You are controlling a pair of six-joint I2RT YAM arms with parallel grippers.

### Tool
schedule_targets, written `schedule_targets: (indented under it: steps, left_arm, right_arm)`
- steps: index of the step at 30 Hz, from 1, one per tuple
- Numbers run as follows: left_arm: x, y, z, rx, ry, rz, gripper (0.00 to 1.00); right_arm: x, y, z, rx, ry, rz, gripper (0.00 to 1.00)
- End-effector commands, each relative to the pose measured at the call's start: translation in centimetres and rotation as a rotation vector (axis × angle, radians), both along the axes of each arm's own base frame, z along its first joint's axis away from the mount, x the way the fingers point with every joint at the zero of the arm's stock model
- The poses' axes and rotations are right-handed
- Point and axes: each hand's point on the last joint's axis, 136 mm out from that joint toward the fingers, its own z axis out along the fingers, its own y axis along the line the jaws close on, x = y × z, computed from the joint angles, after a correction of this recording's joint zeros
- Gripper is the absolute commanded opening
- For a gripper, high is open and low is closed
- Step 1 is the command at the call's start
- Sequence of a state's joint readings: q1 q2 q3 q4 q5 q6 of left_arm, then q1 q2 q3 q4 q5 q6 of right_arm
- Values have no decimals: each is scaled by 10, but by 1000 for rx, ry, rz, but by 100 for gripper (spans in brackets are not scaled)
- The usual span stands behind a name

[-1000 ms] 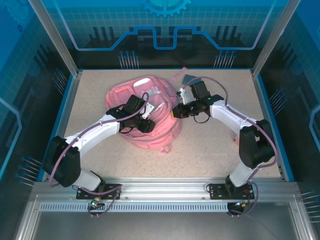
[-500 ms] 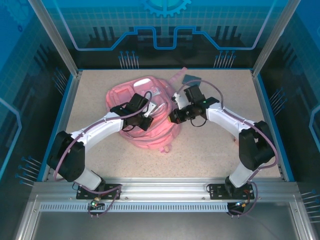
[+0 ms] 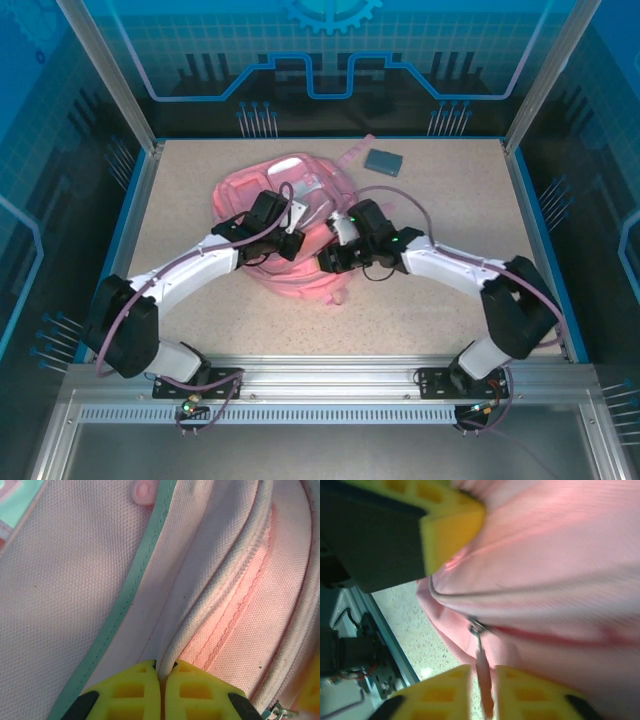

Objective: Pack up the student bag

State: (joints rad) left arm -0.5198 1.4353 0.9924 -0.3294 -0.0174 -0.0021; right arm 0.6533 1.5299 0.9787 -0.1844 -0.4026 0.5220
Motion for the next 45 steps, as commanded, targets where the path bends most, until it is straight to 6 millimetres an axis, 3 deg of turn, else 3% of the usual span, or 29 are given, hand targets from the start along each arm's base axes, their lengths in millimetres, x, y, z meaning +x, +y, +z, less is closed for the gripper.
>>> schedule_targets:
  steps: [1, 3, 6, 12, 18, 21, 25, 27, 31, 35, 40, 45]
  left_arm:
    - [8, -5, 29, -93, -101, 15, 0]
    - [4, -5, 30, -102, -106, 6, 0]
    - [1, -5, 33, -114, -113, -5, 0]
    - [-4, -7, 37, -122, -117, -31, 0]
    - [-5, -7, 43, -131, -130, -33, 0]
    - [-5, -4, 46, -142, -126, -7, 3]
    - [-10, 13, 51, -175, -72, 151, 40]
    - [-18, 24, 52, -214, -10, 267, 52]
    - [-47, 34, 48, -334, 131, 434, 54]
    - [-74, 19, 38, -427, 226, 461, 53]
    - [-83, 14, 18, -449, 288, 505, 45]
    - [-76, 11, 11, -423, 287, 503, 44]
  right_arm:
    - [25, -29, 42, 93, -10, -165, 39]
    - [34, -41, 47, 103, 35, -225, 49]
    - [43, -43, 52, 133, 123, -267, 59]
    - [59, -28, 57, 179, 230, -303, 62]
    - [72, -16, 44, 177, 304, -319, 64]
    - [75, 0, 46, 218, 311, -267, 58]
    - [77, 20, 62, 305, 280, -197, 42]
    - [77, 26, 71, 338, 253, -174, 37]
    - [77, 36, 81, 381, 237, -152, 27]
    - [74, 48, 85, 405, 245, -130, 20]
    - [72, 55, 87, 408, 247, -118, 18]
    - [68, 58, 90, 409, 248, -109, 16]
